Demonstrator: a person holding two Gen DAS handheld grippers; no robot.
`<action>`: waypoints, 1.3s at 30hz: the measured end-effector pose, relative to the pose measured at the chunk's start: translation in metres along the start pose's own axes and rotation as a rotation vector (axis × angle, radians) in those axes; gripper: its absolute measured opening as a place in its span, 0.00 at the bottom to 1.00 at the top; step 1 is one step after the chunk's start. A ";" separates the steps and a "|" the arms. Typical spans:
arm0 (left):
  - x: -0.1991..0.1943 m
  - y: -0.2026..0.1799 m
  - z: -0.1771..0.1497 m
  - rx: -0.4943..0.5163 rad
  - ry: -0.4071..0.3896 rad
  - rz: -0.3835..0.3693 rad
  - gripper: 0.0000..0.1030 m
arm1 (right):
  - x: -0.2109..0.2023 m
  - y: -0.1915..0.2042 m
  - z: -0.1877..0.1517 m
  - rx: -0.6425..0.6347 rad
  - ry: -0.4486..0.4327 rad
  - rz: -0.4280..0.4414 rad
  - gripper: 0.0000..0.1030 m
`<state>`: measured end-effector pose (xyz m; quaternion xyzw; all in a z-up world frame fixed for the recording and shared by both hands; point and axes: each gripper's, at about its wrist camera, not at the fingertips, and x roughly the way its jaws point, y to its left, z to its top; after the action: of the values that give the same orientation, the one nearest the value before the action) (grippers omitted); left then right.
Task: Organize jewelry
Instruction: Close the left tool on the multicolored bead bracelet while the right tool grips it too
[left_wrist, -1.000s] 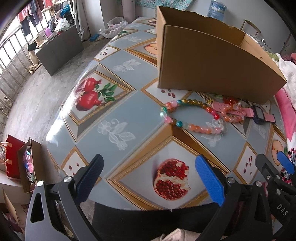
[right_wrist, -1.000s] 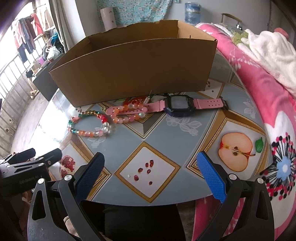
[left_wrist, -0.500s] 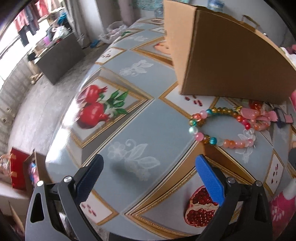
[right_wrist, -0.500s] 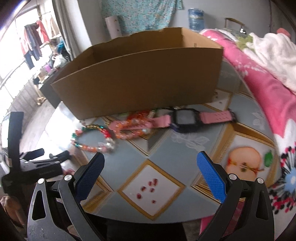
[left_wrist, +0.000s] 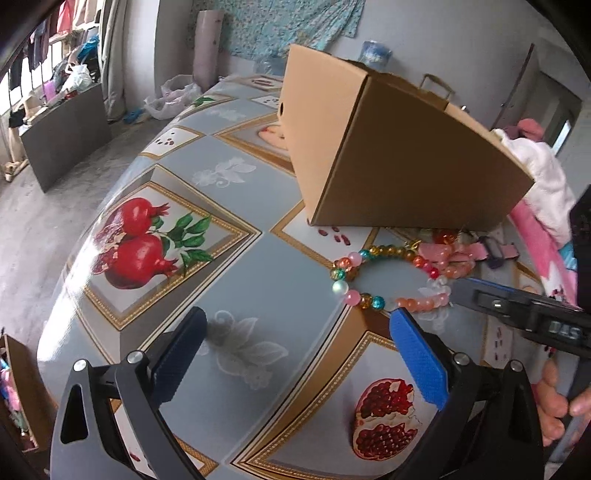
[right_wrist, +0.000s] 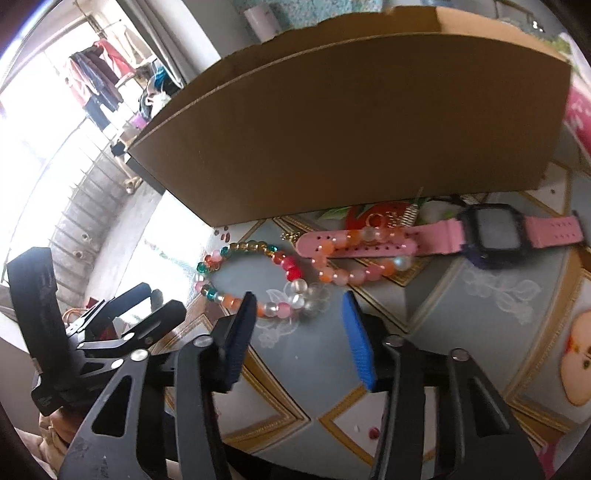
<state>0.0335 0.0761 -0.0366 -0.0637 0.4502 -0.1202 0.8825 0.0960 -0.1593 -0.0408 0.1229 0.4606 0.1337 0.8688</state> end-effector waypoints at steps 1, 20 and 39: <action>0.003 -0.005 0.003 0.004 0.001 -0.007 0.95 | 0.002 0.002 0.001 -0.008 0.003 -0.004 0.35; 0.005 -0.052 0.021 0.153 -0.039 -0.080 0.47 | 0.007 0.009 0.001 -0.099 0.015 -0.096 0.07; 0.015 -0.076 0.013 0.211 0.008 -0.023 0.09 | -0.005 -0.009 -0.001 -0.084 -0.018 -0.034 0.07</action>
<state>0.0409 -0.0011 -0.0241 0.0248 0.4379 -0.1773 0.8810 0.0939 -0.1696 -0.0403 0.0798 0.4489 0.1368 0.8794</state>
